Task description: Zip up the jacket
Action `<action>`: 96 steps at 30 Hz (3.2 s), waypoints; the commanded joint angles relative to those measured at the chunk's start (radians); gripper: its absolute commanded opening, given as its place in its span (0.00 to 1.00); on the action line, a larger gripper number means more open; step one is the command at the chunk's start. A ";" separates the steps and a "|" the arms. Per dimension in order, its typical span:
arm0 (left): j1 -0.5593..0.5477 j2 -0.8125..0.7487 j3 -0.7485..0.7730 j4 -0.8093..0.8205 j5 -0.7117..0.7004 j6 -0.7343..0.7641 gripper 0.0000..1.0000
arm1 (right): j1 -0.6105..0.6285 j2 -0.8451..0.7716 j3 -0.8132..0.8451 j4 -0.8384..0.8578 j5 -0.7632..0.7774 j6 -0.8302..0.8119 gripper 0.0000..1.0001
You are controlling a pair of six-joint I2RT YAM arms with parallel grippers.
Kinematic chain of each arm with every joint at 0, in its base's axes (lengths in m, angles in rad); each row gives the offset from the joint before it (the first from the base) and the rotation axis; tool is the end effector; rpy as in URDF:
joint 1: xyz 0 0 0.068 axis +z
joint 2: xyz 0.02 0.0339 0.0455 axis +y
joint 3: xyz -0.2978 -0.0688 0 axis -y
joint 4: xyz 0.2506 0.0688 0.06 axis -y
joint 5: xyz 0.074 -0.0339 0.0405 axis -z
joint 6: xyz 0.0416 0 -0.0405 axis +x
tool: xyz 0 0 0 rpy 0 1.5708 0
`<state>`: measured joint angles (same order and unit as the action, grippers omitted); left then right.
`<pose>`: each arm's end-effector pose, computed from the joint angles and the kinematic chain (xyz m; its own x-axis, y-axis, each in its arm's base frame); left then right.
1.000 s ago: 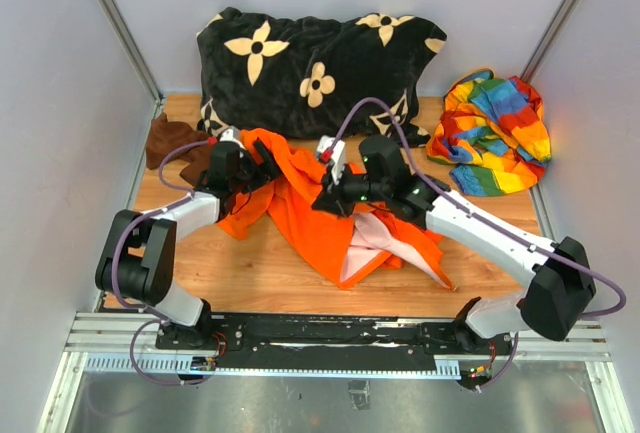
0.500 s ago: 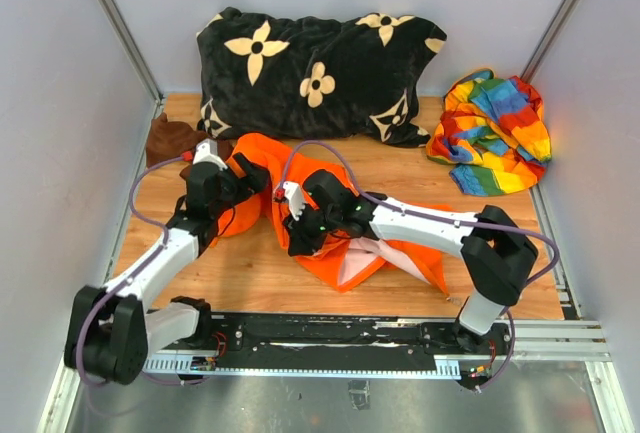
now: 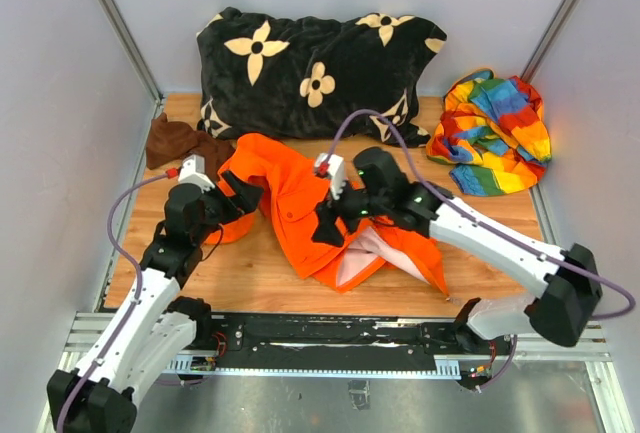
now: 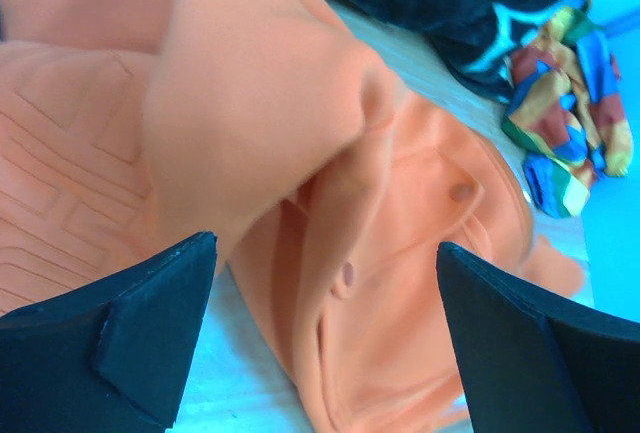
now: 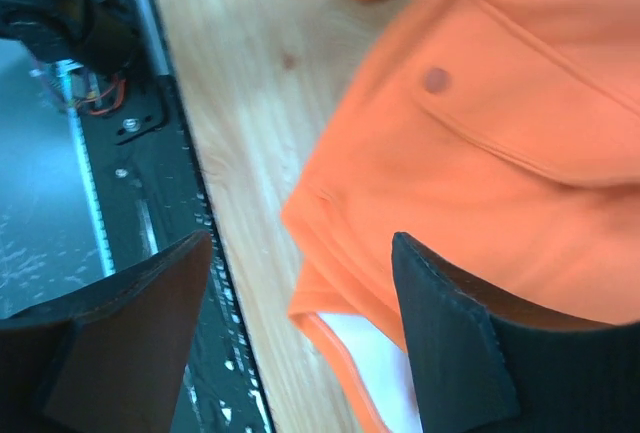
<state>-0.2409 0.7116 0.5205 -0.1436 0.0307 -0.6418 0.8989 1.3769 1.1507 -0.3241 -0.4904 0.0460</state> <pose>0.1561 -0.0397 0.2813 -0.4151 -0.5142 -0.7505 0.0226 0.8189 -0.5735 0.1805 0.2585 0.3501 -0.3684 -0.3980 -0.8401 -0.9243 0.2535 0.2852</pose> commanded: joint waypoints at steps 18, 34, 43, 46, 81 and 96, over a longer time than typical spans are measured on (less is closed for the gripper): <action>-0.298 0.282 -0.137 0.274 -0.223 -0.153 0.92 | -0.439 -0.281 -0.474 0.123 0.240 0.166 0.93; -0.284 0.093 -0.154 0.000 -0.420 -0.161 0.05 | -0.458 -0.245 -0.465 0.115 0.282 0.167 0.95; -0.241 -0.066 -0.117 -0.328 -0.636 -0.267 0.01 | -0.459 -0.258 -0.410 0.074 0.280 0.151 0.95; -0.236 -0.089 -0.105 -0.388 -0.711 -0.315 0.03 | -0.458 -0.234 -0.393 0.071 0.268 0.146 0.95; -0.267 0.462 0.101 0.109 0.033 0.041 0.84 | -0.333 0.378 0.161 -0.002 0.034 0.018 0.48; -0.266 0.359 -0.234 0.134 -0.048 -0.061 0.85 | -0.348 0.279 0.375 -0.127 0.638 -0.129 0.01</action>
<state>-0.5056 1.1091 0.3477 0.0559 0.0238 -0.6765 0.5503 1.7576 1.4250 -0.4137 -0.1787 -0.0017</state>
